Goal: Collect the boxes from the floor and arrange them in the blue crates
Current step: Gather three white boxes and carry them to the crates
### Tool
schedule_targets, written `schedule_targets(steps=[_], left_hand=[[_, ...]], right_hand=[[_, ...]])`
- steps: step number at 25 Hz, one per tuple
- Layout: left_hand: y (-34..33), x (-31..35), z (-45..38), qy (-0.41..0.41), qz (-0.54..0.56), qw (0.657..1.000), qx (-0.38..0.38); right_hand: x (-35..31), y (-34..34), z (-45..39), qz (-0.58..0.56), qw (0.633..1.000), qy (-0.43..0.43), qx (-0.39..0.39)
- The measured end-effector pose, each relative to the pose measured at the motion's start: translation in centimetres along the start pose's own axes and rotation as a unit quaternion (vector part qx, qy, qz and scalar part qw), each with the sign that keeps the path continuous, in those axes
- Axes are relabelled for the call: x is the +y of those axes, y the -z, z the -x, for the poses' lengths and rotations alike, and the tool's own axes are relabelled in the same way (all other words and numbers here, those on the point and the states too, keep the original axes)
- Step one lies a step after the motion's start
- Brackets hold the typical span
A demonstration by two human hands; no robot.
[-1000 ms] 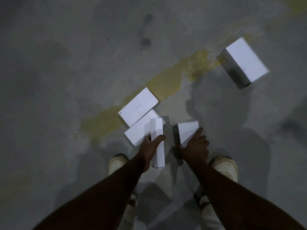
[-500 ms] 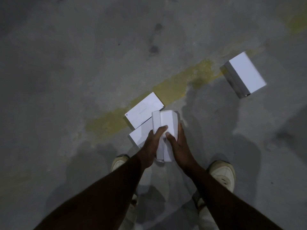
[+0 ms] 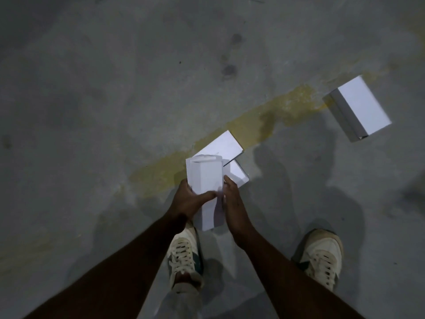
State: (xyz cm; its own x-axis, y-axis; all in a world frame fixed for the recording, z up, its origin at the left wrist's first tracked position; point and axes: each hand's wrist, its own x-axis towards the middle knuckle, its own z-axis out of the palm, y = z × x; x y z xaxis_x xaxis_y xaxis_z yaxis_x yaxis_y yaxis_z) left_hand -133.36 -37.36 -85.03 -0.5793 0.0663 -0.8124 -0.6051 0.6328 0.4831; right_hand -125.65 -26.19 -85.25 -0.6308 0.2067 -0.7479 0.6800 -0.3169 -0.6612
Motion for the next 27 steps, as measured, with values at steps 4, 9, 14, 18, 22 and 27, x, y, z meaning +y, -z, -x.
schedule_targets(steps=[4, 9, 14, 18, 22, 27], left_hand=[[1.5, -0.6, -1.4, -0.005, -0.002, 0.997, -0.074], [0.4, -0.6, -2.7, 0.006, -0.013, 0.989, -0.15], [-1.2, -0.9, -2.6, 0.031, 0.009, 0.984, -0.172], [-1.6, -0.1, -1.9, 0.054, 0.018, 0.982, -0.179], [-2.0, 1.6, -0.3, 0.049, 0.032, 0.973, -0.223], [-3.0, 5.5, 2.8, 0.049, 0.101, 0.989, -0.099]], right_hand=[[1.1, 0.9, -4.1, 0.007, 0.972, -0.138, 0.19], [3.7, 1.3, -7.8, -0.093, 0.967, -0.202, 0.127], [4.0, 2.0, -8.4, -0.115, 0.961, -0.196, 0.158], [4.1, 3.9, -6.6, -0.065, 0.969, -0.198, 0.131], [3.5, 5.6, -4.1, -0.058, 0.978, -0.161, 0.119], [-3.2, 10.1, -0.9, -0.125, 0.954, -0.032, 0.27]])
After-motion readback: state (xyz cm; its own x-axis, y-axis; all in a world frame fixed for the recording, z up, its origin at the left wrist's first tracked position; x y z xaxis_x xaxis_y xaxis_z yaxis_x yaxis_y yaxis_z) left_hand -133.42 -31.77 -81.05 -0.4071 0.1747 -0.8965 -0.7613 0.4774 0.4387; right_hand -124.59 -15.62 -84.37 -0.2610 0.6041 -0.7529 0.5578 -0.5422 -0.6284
